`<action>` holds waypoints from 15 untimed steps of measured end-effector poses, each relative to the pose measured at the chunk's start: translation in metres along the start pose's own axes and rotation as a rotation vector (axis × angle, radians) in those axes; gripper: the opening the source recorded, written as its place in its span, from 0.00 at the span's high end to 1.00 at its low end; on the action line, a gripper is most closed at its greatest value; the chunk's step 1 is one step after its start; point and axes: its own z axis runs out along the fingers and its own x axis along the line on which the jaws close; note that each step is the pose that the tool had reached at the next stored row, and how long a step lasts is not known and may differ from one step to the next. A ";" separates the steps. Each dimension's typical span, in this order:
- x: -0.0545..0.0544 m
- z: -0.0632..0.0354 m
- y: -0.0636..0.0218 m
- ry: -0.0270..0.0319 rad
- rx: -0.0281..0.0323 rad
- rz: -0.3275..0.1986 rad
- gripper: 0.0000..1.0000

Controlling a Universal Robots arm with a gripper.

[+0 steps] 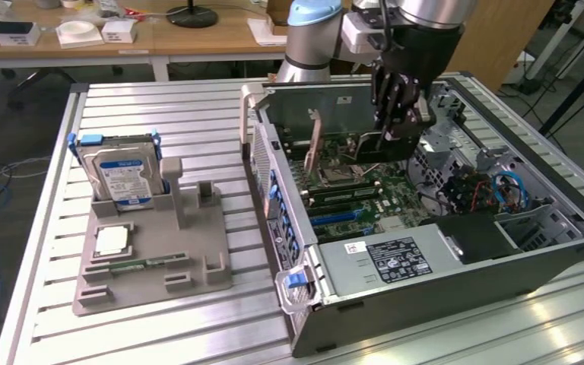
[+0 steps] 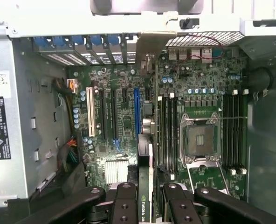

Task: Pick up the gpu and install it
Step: 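Insert the gpu into the slot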

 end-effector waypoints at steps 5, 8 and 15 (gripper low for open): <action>0.000 0.0089 0.0004 0.0005 -0.0041 0.003 0.74; 0.000 0.0127 0.0005 0.0014 -0.0161 0.004 0.74; 0.001 0.0169 0.0007 0.0028 -0.0321 0.004 0.74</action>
